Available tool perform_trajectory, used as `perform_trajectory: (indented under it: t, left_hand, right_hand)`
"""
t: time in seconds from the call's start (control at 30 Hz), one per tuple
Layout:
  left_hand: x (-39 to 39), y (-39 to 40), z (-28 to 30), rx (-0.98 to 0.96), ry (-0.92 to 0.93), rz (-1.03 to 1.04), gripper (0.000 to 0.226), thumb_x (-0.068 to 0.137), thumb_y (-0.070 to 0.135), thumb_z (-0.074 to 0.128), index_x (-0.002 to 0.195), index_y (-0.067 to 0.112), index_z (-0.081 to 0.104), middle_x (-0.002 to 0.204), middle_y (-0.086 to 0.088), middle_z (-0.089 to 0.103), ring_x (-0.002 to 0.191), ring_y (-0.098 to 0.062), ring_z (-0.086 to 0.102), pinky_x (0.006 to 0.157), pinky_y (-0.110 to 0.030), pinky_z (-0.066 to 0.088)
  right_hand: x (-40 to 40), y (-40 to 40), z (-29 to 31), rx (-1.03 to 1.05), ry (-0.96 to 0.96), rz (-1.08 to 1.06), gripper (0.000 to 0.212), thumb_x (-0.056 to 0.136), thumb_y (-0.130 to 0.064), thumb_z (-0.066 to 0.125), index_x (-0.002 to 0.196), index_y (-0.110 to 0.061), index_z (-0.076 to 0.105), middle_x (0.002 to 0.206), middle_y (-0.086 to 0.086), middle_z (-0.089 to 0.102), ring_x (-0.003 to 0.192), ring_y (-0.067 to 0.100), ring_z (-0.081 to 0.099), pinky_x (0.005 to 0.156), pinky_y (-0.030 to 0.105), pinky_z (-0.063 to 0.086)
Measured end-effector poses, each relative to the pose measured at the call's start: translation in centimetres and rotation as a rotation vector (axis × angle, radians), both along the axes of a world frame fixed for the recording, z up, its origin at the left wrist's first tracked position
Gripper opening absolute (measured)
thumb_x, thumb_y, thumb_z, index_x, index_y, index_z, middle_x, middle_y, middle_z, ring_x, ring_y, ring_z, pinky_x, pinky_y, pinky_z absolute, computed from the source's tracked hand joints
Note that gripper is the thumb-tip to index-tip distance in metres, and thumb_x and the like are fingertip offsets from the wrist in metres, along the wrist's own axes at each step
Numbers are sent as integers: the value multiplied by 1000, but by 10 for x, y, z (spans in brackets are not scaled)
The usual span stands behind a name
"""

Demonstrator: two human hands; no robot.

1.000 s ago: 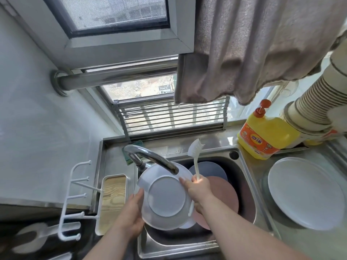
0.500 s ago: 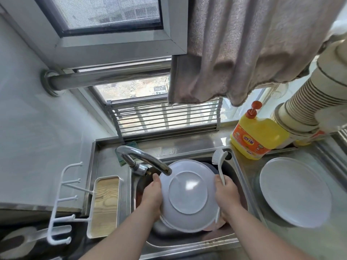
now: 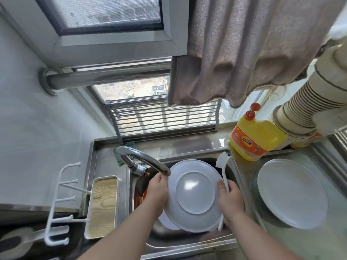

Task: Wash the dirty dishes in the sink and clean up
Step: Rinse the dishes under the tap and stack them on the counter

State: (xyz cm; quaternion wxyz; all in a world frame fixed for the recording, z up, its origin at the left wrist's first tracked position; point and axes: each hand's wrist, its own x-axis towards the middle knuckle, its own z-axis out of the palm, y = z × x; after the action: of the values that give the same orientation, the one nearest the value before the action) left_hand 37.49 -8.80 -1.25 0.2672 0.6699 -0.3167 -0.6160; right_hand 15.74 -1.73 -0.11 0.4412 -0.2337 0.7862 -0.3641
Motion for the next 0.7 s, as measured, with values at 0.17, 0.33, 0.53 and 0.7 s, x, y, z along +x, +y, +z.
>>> perform_trajectory:
  t: [0.17,0.33,0.53,0.7]
  left_hand:
    - [36,-3,-1,36,143,107,20,109,32,54,124,29,68,116,-6,78,102,-30,74,71,-40,61]
    - [62,1,-6,1,149,226,16,111,30,50,124,29,59,119,-13,73,99,-30,68,71,-39,53]
    - [49,-14,6,-35,243,253,22,111,21,51,130,22,61,117,-13,77,107,-35,73,72,-40,58]
    - [10,-23,7,-51,244,157,31,91,12,78,122,10,70,117,-24,74,112,-45,70,99,-61,56]
  right_hand:
    - [25,-43,-5,-86,-78,57,18,106,-44,52,105,-39,70,87,-6,75,86,22,70,85,52,59]
    - [57,-82,3,-169,-182,130,17,106,-35,57,97,-36,72,92,9,75,93,36,71,90,55,59]
    - [41,-85,12,-232,-212,85,17,105,-29,60,94,-25,72,91,16,73,80,25,65,88,56,58]
    - [-10,-62,19,-235,-125,3,14,105,-34,60,105,-33,74,96,2,77,93,26,72,81,45,60]
